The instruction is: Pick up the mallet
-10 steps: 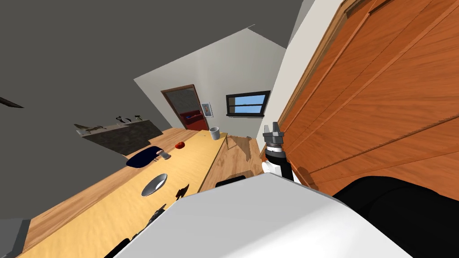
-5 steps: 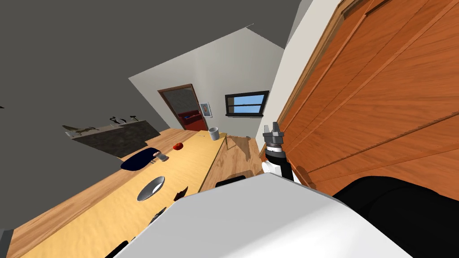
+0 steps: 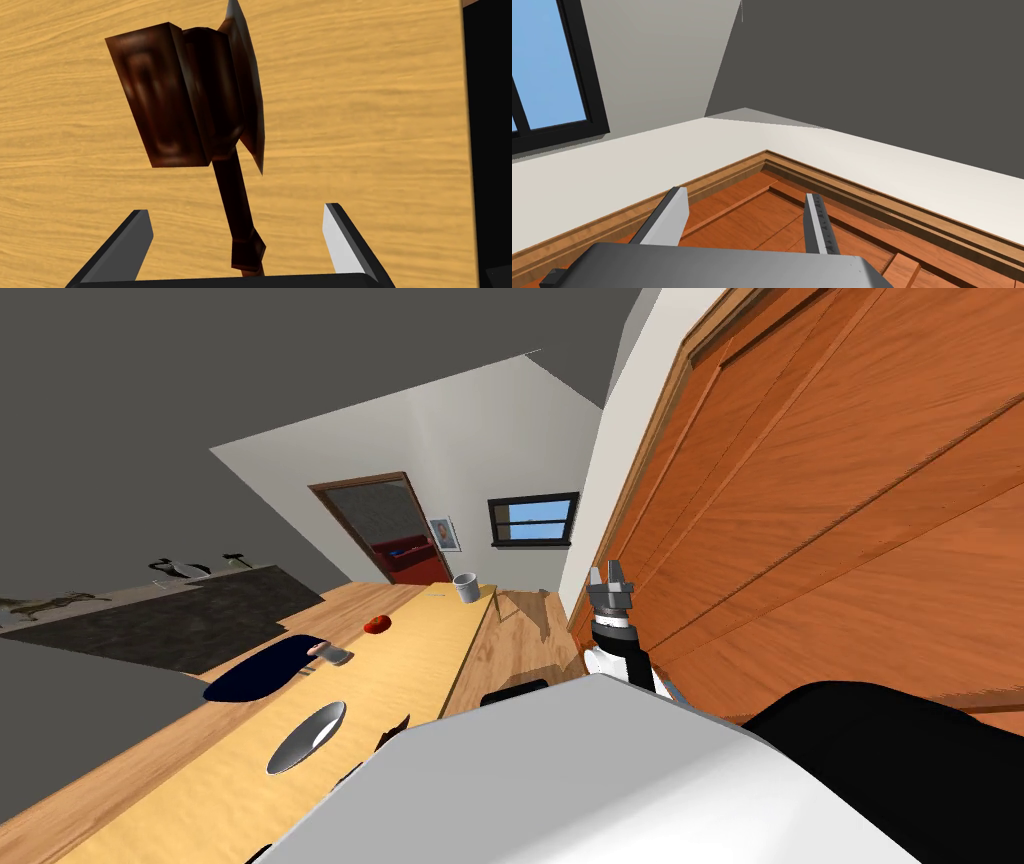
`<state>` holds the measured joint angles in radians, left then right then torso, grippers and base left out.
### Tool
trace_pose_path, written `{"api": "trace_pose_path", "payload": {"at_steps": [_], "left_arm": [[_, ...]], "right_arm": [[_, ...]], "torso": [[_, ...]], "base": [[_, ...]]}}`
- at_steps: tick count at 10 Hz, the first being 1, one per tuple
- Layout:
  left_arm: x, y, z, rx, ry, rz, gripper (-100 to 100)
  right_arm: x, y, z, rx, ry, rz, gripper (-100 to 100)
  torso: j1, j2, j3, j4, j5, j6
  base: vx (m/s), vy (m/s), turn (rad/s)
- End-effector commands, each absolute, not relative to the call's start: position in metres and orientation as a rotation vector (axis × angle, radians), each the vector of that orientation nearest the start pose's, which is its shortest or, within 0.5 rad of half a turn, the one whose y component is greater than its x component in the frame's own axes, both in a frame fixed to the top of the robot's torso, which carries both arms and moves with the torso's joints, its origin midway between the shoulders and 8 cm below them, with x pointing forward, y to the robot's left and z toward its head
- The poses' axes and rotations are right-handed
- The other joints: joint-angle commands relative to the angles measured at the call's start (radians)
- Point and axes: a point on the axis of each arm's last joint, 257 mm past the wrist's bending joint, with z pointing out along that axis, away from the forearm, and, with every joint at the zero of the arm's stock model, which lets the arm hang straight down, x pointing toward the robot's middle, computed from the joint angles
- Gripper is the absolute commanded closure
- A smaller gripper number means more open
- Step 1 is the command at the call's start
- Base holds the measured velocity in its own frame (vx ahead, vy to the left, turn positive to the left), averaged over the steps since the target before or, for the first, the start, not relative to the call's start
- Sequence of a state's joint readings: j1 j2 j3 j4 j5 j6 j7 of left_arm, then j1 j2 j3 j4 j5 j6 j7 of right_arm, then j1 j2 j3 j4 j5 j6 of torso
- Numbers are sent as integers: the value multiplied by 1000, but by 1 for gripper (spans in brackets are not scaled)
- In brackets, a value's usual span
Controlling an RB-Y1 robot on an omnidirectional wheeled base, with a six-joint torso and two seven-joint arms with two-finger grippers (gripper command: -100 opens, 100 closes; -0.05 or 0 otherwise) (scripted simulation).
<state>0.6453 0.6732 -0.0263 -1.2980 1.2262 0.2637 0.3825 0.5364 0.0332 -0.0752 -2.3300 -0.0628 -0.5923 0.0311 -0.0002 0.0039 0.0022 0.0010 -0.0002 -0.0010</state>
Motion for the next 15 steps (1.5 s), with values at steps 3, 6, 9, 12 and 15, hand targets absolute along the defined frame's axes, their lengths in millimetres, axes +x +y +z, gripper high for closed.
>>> {"api": "trace_pose_path", "payload": {"at_steps": [3, 6, 9, 12, 15], "left_arm": [[111, 528, -531, -2750, 505, -629, -100], [110, 528, -532, -2751, 501, -629, 100], [110, 528, -531, -2750, 500, -630, 0], [122, 520, -524, -2743, 585, -644, 100], [136, 507, -513, -2729, 710, -662, 100]], "right_arm": [[307, -312, 53, 604, 477, 1242, 0], [307, -312, 53, 604, 477, 1241, 0], [307, -312, 53, 604, 477, 1241, 0], [307, -312, 53, 604, 477, 1241, 0], [307, -312, 53, 604, 477, 1241, 0]], "torso": [[0, 1, 0, 0, 0, 0], [0, -3, -2, -1, 0, 0], [0, -4, -2, -1, 0, 0], [0, -7, -4, -2, 0, -2], [-1, -8, -5, -2, -1, -1]], "base": [[-52, 5, -185], [-2, 0, 2], [0, 0, 0], [52, -3, 232], [76, -4, 271]]}}
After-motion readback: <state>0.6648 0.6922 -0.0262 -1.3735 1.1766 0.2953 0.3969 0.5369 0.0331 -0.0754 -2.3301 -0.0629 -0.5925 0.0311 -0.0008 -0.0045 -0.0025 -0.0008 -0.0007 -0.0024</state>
